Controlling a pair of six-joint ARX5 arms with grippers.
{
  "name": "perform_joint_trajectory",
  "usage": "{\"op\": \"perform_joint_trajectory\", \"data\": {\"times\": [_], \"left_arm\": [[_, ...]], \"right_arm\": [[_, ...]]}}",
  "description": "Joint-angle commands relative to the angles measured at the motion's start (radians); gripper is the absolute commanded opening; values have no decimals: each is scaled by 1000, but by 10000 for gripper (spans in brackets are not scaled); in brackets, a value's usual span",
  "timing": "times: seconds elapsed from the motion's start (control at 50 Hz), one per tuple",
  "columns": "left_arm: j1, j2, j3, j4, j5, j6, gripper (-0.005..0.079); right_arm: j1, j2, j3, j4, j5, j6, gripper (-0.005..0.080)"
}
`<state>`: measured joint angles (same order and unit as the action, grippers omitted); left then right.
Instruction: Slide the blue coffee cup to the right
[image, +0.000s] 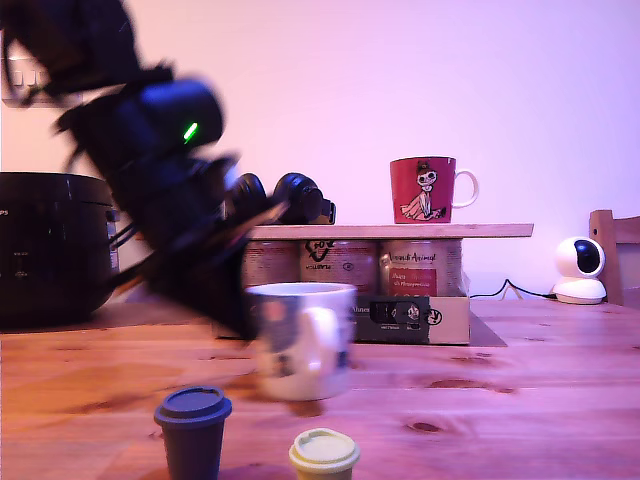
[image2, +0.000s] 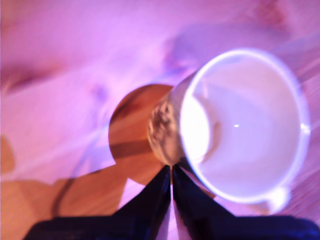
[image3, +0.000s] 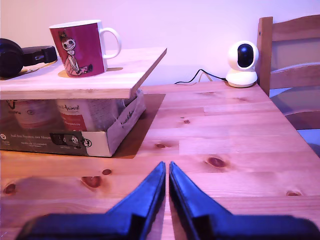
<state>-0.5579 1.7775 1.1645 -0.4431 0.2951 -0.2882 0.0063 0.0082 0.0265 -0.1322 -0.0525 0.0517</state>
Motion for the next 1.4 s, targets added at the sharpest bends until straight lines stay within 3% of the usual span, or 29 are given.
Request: {"op": "perform_joint_trajectory", "data": {"times": [0.0, 0.24, 0.46, 0.94, 1.38], "left_arm": [[-7, 16, -5, 0, 0, -4, -20], [-24, 18, -2, 41, -21, -12, -20], [-26, 18, -2, 79, -147, -10, -21], [-39, 71, 3, 159, -88, -39, -21], [-130, 96, 55, 195, -39, -74, -20]], "right_arm": [[-6, -6, 10, 9, -1, 2, -12], [-6, -6, 10, 9, 0, 2, -12], [-6, -6, 10, 9, -1, 3, -12], [-6, -6, 10, 8, -1, 3, -12], [-6, -6, 10, 8, -1, 4, -12]]}}
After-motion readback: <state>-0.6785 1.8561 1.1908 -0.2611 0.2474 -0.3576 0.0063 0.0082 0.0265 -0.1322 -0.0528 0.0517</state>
